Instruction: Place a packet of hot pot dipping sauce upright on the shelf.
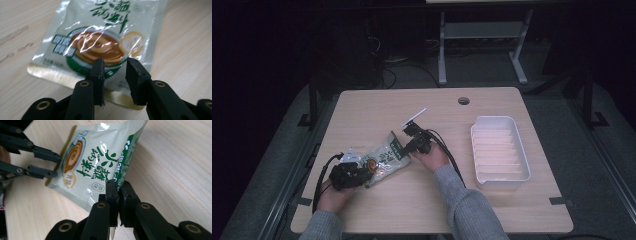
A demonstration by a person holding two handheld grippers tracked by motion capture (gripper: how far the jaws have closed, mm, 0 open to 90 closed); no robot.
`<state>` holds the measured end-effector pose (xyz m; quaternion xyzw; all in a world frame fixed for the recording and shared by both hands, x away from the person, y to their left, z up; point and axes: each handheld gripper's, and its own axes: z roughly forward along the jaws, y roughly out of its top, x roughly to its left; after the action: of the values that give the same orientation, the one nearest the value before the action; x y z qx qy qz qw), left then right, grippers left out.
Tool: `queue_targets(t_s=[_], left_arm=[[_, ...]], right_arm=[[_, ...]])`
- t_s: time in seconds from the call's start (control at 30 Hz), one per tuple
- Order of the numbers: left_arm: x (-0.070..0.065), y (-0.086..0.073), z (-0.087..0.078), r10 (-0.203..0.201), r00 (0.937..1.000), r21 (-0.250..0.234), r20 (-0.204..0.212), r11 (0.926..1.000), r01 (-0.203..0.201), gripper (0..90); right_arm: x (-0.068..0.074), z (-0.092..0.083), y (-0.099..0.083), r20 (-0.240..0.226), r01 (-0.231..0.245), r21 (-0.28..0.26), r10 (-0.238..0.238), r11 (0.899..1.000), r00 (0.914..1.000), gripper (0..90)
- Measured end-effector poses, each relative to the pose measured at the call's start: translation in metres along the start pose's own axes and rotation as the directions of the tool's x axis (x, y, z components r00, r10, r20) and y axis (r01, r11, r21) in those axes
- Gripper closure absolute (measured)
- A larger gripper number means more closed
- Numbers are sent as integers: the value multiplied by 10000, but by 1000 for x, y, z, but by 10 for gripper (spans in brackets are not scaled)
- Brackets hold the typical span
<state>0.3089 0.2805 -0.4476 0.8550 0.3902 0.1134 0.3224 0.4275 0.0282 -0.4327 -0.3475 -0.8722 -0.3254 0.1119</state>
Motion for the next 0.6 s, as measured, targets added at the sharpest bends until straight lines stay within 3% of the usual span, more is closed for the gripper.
queue_targets(t_s=[0.5, 0.6], left_arm=[[-2, 3, -10, 72, 9997, -718, 225, 9974, -55, 548], [-2, 3, -13, 98, 9995, -1002, 288, 9949, -69, 527]], right_arm=[[16, -28, 5, -74, 603, -283, -605, 9978, 9981, 894], [24, -36, 7, -25, 909, -299, -910, 9954, 9958, 895]])
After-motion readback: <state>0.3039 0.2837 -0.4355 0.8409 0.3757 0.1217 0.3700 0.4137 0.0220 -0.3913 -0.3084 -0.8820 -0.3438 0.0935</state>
